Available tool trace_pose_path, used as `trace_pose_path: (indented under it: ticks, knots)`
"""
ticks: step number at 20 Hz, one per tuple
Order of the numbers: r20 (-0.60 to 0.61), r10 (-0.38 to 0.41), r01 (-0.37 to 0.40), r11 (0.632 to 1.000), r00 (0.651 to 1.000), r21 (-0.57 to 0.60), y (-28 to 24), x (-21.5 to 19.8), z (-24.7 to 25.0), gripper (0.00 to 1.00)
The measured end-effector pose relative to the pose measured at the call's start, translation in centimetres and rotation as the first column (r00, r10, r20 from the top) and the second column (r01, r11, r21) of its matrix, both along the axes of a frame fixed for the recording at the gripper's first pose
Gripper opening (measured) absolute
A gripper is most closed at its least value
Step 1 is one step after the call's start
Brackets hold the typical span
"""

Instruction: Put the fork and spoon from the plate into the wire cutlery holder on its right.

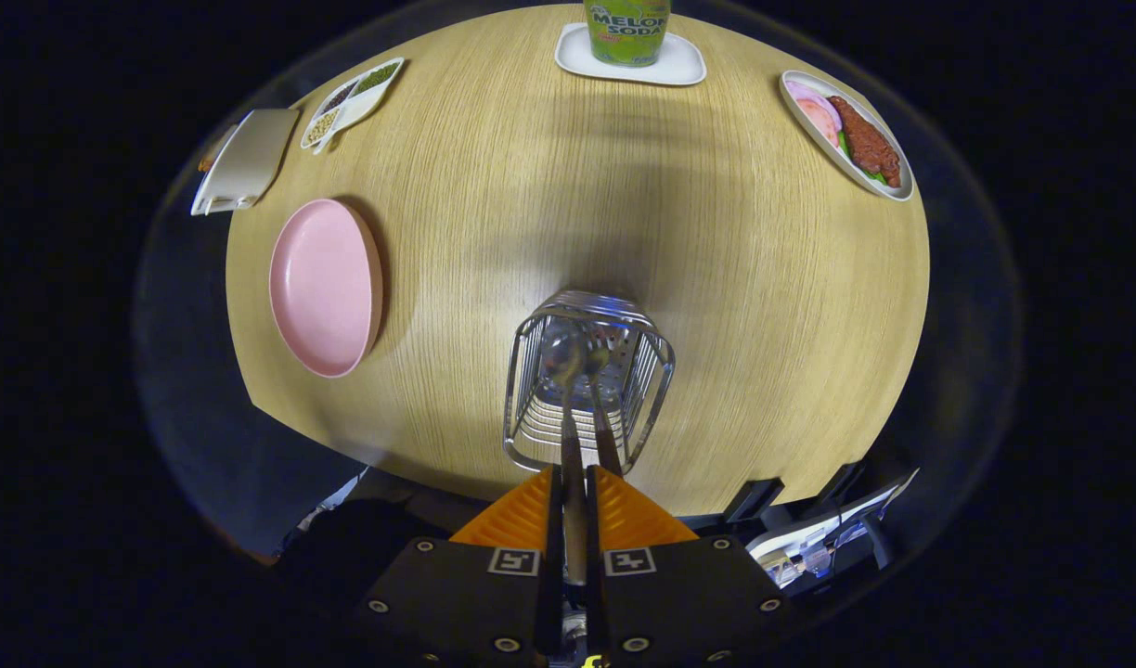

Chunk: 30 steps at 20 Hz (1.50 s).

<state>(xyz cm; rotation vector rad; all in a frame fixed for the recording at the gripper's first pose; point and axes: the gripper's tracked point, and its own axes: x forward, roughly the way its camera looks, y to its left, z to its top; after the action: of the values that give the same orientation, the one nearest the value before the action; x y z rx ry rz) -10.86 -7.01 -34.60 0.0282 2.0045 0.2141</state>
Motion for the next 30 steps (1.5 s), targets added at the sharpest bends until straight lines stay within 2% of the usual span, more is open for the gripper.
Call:
trace_pose_path:
  ticks: [4, 7, 9, 12, 15, 16, 18, 21, 23, 25, 26, 30]
  knots:
    - [0.142, -0.008, 0.010, 1.000, 0.990, -0.018, -0.5, 2.1, -0.1, 0.10]
    - [0.275, -0.041, 0.042, 0.999, 0.961, 0.001, 0.1, 3.7, 1.0, 0.11]
    - [0.384, -0.060, 0.050, 0.998, 0.921, 0.035, 0.8, 5.2, 2.5, 0.11]
    - [0.557, -0.083, 0.057, 0.996, 0.826, 0.064, 1.0, 7.9, 5.0, 0.15]
    - [0.734, -0.135, 0.086, 0.991, 0.666, 0.105, 0.9, 11.9, 8.9, 0.15]
    - [0.790, -0.131, 0.084, 0.991, 0.599, 0.101, 0.3, 13.2, 10.8, 0.15]
    - [0.886, -0.112, 0.072, 0.993, 0.450, 0.090, -1.0, 15.5, 15.0, 0.16]
    - [0.971, -0.101, 0.062, 0.994, 0.217, 0.089, -1.2, 17.7, 21.7, 0.22]
    - [0.991, -0.109, 0.059, 0.993, 0.072, 0.105, -0.8, 18.2, 25.9, 0.36]
    - [0.991, -0.123, 0.055, 0.990, -0.055, 0.126, -0.5, 18.4, 29.0, 0.51]
    - [0.985, -0.138, 0.063, 0.987, -0.108, 0.145, -0.6, 18.2, 30.4, 0.63]
    - [0.940, -0.172, 0.050, 0.980, -0.294, 0.194, 0.0, 16.8, 35.7, 0.76]
